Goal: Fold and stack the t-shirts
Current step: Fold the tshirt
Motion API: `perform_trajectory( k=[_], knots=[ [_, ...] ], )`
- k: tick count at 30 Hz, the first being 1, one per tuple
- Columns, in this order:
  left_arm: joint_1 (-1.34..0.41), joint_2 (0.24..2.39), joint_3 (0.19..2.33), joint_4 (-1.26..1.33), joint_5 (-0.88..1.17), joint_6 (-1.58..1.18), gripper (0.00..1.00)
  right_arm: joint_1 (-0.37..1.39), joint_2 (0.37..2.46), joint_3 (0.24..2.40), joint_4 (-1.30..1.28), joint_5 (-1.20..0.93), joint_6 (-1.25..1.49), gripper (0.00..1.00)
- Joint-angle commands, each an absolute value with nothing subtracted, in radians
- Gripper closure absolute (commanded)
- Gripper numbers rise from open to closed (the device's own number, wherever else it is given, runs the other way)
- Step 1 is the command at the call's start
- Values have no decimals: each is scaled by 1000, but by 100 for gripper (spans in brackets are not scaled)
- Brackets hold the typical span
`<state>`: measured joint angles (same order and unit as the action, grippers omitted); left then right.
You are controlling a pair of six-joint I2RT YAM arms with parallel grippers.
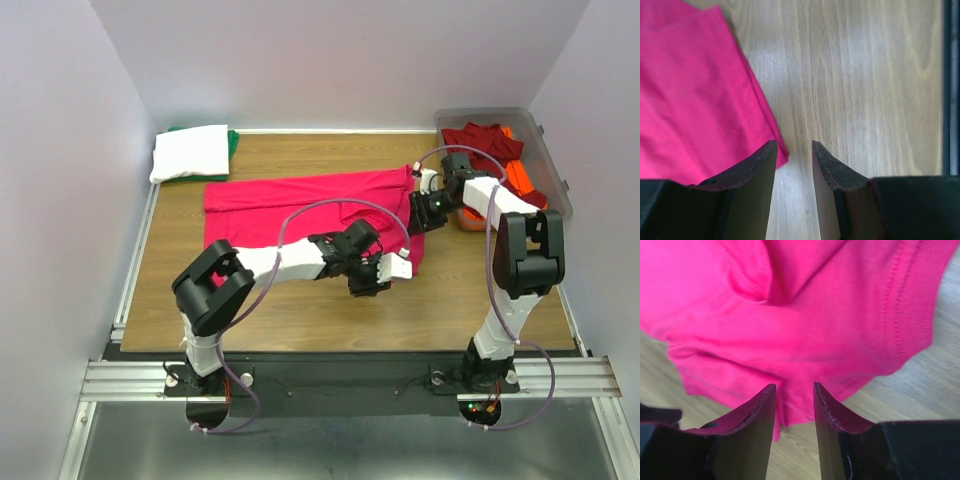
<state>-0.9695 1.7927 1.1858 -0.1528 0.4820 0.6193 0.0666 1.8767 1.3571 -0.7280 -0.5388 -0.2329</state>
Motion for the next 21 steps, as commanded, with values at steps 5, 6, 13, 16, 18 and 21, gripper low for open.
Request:
perform_trajectory(
  k=[5,6,13,16,18,21],
  knots=[
    [-977,1920,1190,-32,318,552,56,63,1902,1330,-670,-466,-233,59],
    [-977,1931,1193,-34,302,546,58,64,1908,1328,-670,-459,-233,59],
    [-992,1835,1126,-170,509,635,100,60,1934,1321,-672,-420,-233,60],
    [-1008,1787,1092,-251,569,681,100,60,1931,1319,-670,-419,-233,60],
    [-1015,1770,1078,-310,595,709,100,58,1927,1318,-670,-420,-232,60],
    [-1029,1735,1046,-360,611,747,100,58,1913,1310,-672,-420,-238,60]
  ],
)
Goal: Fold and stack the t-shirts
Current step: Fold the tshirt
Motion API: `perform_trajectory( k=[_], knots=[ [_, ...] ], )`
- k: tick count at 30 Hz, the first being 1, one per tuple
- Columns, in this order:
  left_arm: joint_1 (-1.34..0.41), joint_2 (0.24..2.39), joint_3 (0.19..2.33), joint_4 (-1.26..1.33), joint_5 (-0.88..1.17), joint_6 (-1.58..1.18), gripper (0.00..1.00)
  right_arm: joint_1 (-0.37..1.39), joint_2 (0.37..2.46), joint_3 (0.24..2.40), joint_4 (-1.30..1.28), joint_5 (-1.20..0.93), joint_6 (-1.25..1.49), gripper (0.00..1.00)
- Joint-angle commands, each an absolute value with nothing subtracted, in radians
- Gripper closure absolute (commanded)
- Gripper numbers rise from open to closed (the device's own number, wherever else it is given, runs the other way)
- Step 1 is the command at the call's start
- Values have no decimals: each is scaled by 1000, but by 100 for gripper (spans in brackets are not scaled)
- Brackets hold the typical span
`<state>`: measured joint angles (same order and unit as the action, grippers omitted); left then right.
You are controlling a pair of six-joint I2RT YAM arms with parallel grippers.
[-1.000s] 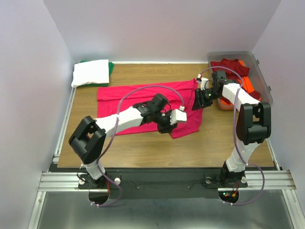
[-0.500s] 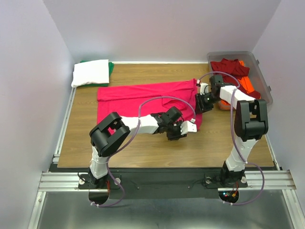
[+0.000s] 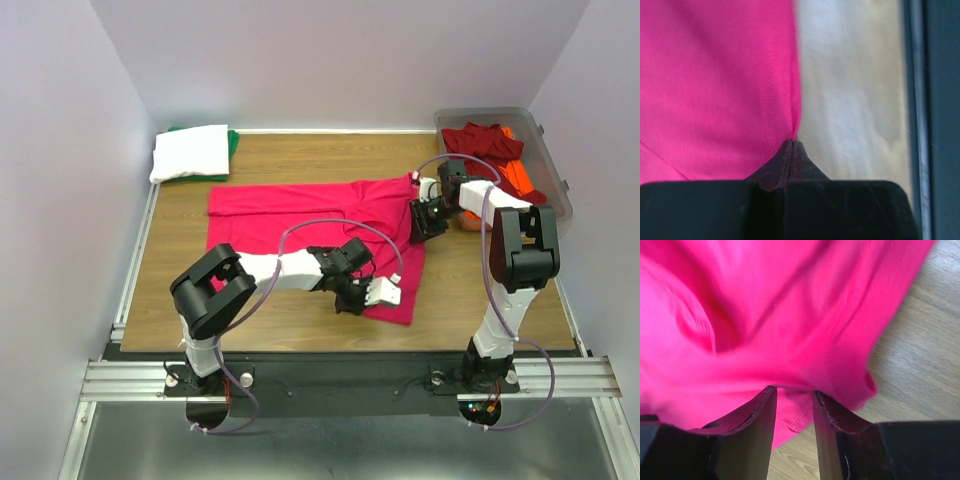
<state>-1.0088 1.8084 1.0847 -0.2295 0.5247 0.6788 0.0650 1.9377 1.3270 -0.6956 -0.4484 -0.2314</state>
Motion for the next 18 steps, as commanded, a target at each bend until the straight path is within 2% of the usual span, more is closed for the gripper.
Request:
perform_trajectory(
  k=[1,3,4,5,6,8,11,15,18],
  knots=[
    [-1035,1723,1040,-370,614,768,100,60,1907,1307,-672,-419,-242,60],
    [-1040,1717,1032,-412,623,785,97,58,1899,1301,-672,-420,-245,59],
    [-1040,1713,1029,-422,629,790,80,58,1893,1292,-672,-422,-250,59],
    [-1042,1700,1026,-423,632,778,71,58,1876,1287,-673,-432,-256,59],
    [-1042,1691,1023,-422,632,770,53,60,1865,1279,-673,-440,-259,57],
    [-1039,1654,1023,-416,620,738,42,58,1820,1272,-686,-469,-274,57],
    [-1014,1573,1023,-422,612,681,41,58,1728,1262,-739,-482,-322,56],
    [-867,1461,1029,-462,690,617,44,60,1648,1253,-824,-459,-399,56],
    [-599,1410,1049,-476,718,592,47,60,1614,1275,-825,-462,-408,56]
  ],
)
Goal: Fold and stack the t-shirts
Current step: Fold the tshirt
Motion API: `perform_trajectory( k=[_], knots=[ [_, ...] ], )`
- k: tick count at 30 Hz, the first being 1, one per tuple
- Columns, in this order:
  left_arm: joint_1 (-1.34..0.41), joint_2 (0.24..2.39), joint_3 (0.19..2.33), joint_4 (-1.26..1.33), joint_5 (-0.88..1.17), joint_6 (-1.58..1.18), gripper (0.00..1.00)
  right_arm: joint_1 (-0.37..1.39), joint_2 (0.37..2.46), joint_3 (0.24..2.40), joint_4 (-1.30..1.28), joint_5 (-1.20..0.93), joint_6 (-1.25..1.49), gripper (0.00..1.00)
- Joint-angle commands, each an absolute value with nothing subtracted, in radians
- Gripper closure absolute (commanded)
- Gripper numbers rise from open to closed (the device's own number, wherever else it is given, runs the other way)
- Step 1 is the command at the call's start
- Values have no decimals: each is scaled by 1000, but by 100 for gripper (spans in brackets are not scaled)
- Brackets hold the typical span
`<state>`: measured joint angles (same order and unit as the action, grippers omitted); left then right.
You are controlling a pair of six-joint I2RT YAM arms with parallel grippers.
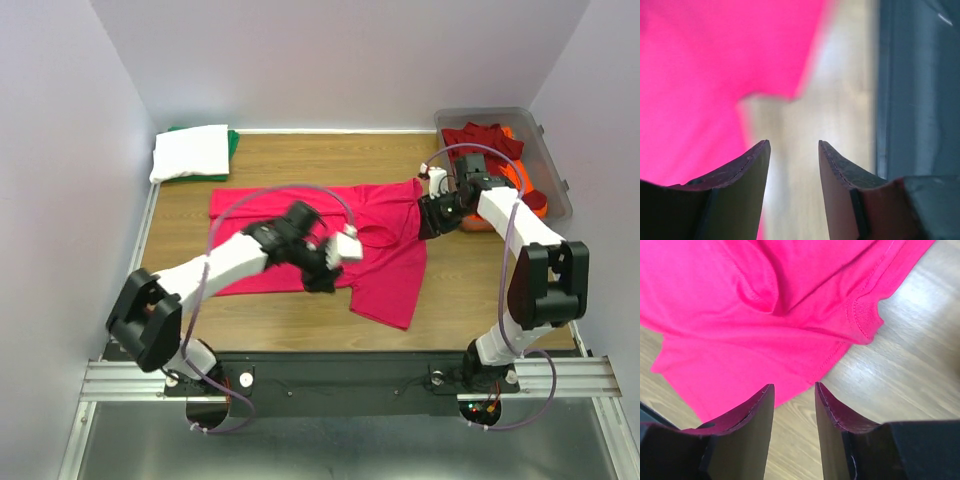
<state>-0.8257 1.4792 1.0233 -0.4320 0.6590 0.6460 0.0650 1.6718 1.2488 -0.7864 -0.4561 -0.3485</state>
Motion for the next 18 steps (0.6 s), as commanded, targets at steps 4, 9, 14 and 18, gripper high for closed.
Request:
perform_trajectory(
  k=[4,9,14,18],
  knots=[
    [-363,1440,1069,-382,663,533,47,60,1707,1360,-726,-477,-289,55],
    [-181,1595,1182,-302,631,395,48,67,1886,1526,-623,-491,-201,57],
    [-92,1752,1256,-261,569,310,49,75,2055,1667,-600,-479,-154,60],
    [-32,1859,1319,-284,557,279,52,75,2187,1736,-600,-446,-140,64]
  ],
)
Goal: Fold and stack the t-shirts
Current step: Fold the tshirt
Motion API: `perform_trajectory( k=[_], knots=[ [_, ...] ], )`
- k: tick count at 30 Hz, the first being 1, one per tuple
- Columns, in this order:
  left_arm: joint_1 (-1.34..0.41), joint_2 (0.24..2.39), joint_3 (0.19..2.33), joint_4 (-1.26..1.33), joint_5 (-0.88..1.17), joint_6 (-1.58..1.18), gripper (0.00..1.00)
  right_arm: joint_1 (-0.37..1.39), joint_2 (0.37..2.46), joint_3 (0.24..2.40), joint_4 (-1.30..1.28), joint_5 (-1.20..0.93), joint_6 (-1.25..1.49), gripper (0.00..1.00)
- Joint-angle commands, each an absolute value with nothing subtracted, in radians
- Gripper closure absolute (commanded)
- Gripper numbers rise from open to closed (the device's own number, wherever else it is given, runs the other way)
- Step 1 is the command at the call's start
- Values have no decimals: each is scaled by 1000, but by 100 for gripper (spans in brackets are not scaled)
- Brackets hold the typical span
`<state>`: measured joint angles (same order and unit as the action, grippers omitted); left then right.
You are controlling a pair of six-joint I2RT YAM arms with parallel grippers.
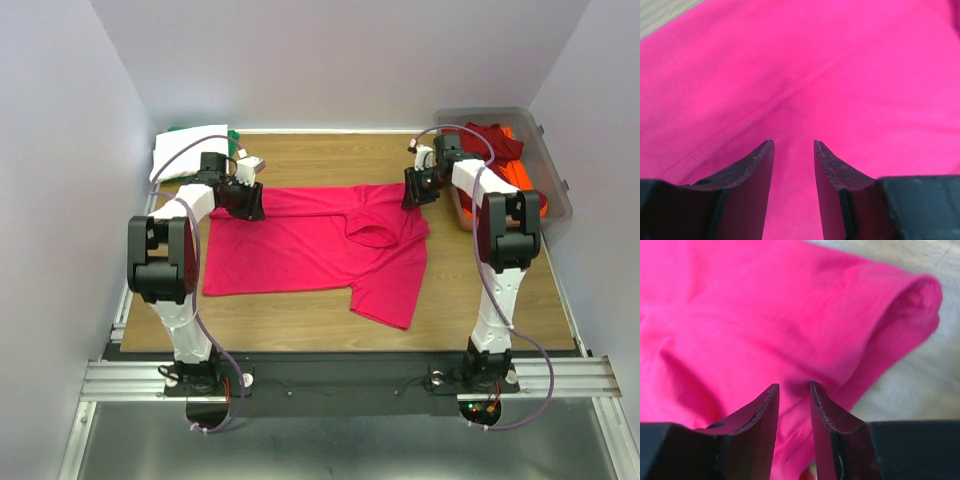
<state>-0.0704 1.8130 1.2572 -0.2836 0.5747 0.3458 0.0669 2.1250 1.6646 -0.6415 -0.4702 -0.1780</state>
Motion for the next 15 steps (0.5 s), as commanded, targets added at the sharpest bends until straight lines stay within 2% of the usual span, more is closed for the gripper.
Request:
perform_trajectory(
  k=[1,9,13,15],
  knots=[
    [-25,1880,1327,-291,555,282,53,75,2209,1750,-600,-442,-135,64],
    [61,2095,1454,-342,551,281,57,84,2393,1962,-600,-419,-106,62],
    [78,2157,1578,-376,571,305,56,100,2415,2023,-600,-416,-130,49],
    [80,2155,1614,-415,592,330,55,101,2378,2020,-601,-435,-138,46]
  ],
)
